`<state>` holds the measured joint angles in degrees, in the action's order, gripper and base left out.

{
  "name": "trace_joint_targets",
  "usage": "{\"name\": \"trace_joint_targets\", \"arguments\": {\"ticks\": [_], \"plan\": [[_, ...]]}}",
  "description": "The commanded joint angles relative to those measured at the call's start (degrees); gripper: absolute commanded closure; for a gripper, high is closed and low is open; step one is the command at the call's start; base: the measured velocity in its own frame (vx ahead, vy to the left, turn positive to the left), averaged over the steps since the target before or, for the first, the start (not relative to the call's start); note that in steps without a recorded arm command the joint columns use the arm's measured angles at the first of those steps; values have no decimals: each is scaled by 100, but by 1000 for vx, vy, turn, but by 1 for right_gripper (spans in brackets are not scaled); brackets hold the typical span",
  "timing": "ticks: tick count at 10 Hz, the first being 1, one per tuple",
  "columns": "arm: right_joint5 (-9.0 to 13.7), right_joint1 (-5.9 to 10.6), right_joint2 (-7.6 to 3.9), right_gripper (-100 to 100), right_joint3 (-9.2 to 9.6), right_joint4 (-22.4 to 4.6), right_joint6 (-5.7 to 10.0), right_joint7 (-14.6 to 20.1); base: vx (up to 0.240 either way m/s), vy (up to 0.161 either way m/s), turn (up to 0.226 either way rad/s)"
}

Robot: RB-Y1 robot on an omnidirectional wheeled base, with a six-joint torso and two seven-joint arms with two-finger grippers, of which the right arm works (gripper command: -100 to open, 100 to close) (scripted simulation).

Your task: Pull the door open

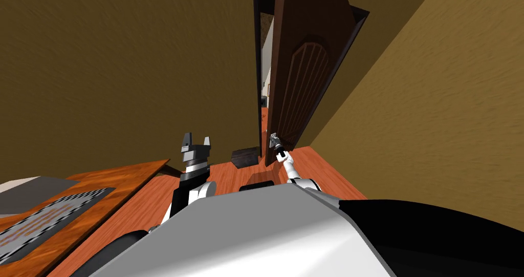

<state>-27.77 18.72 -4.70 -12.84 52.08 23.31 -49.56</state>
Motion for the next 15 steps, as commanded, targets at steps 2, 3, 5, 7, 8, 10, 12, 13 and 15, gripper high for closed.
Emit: {"name": "trace_joint_targets", "arguments": {"ticks": [2, 3, 5, 7, 8, 10, 12, 13, 15], "plan": [[-40, -187, 180, 100, 217, 150, -36, 60, 11, -10, 8], [-40, -187, 180, 100, 217, 150, -36, 60, 0, 0, 0], [-40, -187, 180, 100, 217, 150, -36, 60, -15, -8, 2], [159, -155, -30, 100, 129, 248, -82, 312, -18, -120, 122], [225, -157, -44, 100, 143, 244, -78, 400, -27, -118, 135], [434, -163, -86, 100, 187, 233, -65, 683, -28, -108, 170], [624, -168, -123, 100, 226, 223, -54, 947, -55, -102, 172], [720, -170, -142, 100, 246, 218, -48, 1079, -50, -90, 149], [938, -176, -186, 100, 292, 207, -35, 1391, -41, -90, 137]]}}
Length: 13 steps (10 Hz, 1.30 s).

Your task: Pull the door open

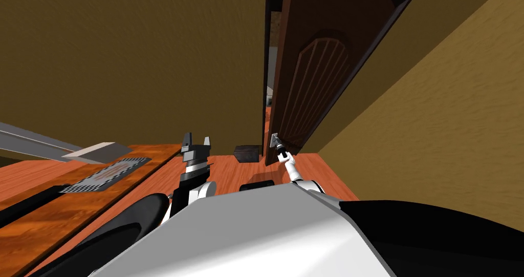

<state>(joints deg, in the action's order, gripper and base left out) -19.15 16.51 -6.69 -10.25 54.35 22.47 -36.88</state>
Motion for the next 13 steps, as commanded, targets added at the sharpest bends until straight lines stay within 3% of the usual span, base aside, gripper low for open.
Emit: {"name": "trace_joint_targets", "arguments": {"ticks": [1, 3, 5, 6, 8, 9, 13], "plan": [[196, 42, -10, 100, 57, -27, 56, 286, -64, -90, 154], [315, 38, -33, 100, 82, -33, 64, 471, -39, -75, 105], [572, 31, -84, 100, 136, -47, 79, 813, -39, -52, 104], [572, 31, -84, 100, 136, -47, 79, 854, -36, -51, 65], [849, 24, -139, 100, 194, -62, 96, 1218, -39, -60, 123], [849, 24, -139, 100, 194, -62, 96, 1279, -43, -53, 63], [1291, 11, -226, 100, 286, -86, 123, 1922, -51, -52, 94]]}}
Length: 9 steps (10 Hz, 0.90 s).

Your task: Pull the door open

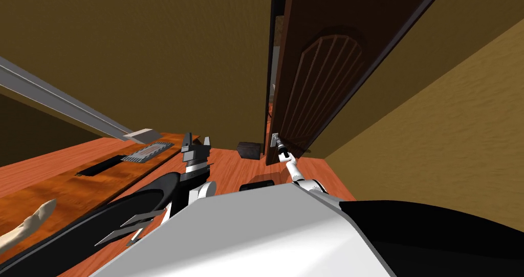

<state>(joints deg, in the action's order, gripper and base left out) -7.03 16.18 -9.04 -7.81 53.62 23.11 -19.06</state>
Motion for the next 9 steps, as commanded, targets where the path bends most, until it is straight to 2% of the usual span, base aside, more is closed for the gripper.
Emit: {"name": "trace_joint_targets", "arguments": {"ticks": [1, 3, 4, 5, 6, 7, 8, 9], "plan": [[78, 44, 9, 100, 42, -14, 58, 163, -34, -38, 68], [385, 36, -51, 100, 106, -30, 77, 534, -54, -50, 106], [385, 36, -51, 100, 106, -30, 77, 622, -49, -52, 77], [543, 31, -82, 100, 139, -39, 86, 822, -42, -44, 93], [543, 31, -82, 100, 139, -39, 86, 855, -30, -36, 57], [706, 27, -114, 100, 173, -48, 96, 1077, -34, -40, 119], [706, 27, -114, 100, 173, -48, 96, 1090, -34, -36, 53], [869, 22, -146, 100, 208, -57, 106, 1325, -46, -37, 98]]}}
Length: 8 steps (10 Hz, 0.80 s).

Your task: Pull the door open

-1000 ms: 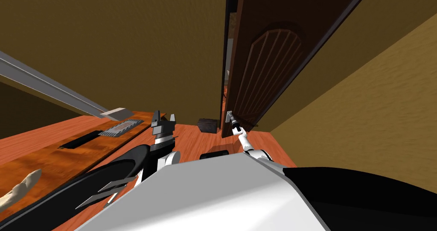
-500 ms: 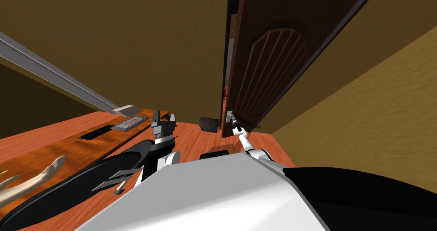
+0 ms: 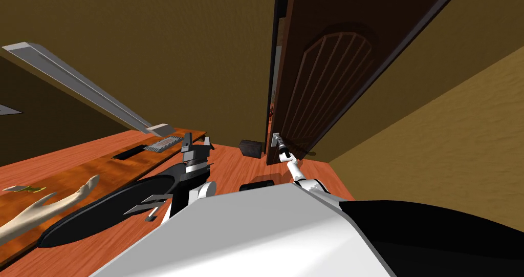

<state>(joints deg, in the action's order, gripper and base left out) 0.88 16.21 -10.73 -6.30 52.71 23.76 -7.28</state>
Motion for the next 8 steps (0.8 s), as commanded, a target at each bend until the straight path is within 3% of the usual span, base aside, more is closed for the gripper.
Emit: {"name": "trace_joint_targets", "arguments": {"ticks": [1, 6, 8], "plan": [[241, 15, -8, 100, 90, 25, 52, 286, -58, -60, 155], [573, 6, -73, 100, 160, 6, 72, 856, -48, -39, 68], [909, -4, -138, 100, 230, -12, 93, 1223, -58, -48, 117]]}}
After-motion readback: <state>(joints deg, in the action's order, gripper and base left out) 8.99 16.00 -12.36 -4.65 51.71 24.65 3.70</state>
